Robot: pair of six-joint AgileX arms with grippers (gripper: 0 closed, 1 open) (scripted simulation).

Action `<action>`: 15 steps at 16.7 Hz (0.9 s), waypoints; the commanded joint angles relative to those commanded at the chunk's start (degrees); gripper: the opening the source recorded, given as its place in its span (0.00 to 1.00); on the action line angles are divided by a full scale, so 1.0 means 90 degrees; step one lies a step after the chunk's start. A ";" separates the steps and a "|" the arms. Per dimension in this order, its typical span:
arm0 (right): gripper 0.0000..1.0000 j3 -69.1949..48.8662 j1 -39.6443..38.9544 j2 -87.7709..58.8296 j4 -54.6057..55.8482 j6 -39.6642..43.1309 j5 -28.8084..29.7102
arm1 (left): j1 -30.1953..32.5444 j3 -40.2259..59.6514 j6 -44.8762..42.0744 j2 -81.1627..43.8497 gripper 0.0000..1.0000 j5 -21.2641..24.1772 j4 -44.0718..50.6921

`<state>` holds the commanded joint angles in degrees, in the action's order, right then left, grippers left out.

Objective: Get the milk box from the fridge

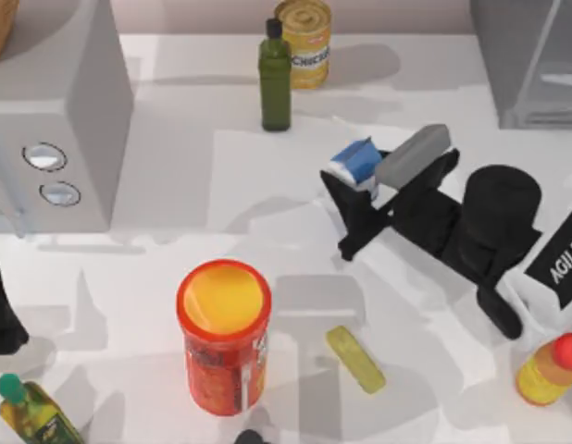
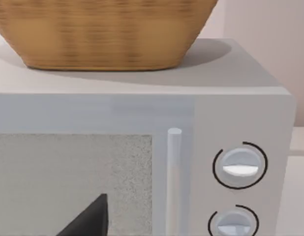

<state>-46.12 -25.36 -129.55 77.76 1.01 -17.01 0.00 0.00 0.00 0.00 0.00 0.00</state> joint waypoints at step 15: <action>0.90 0.0000 0.0000 0.0000 0.0000 0.0000 0.0000 | 0.0000 0.0000 0.0000 0.0000 1.00 0.0000 0.0000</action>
<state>-46.12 -25.36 -129.55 77.76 1.01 -17.01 0.00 0.00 0.00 0.00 0.00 0.00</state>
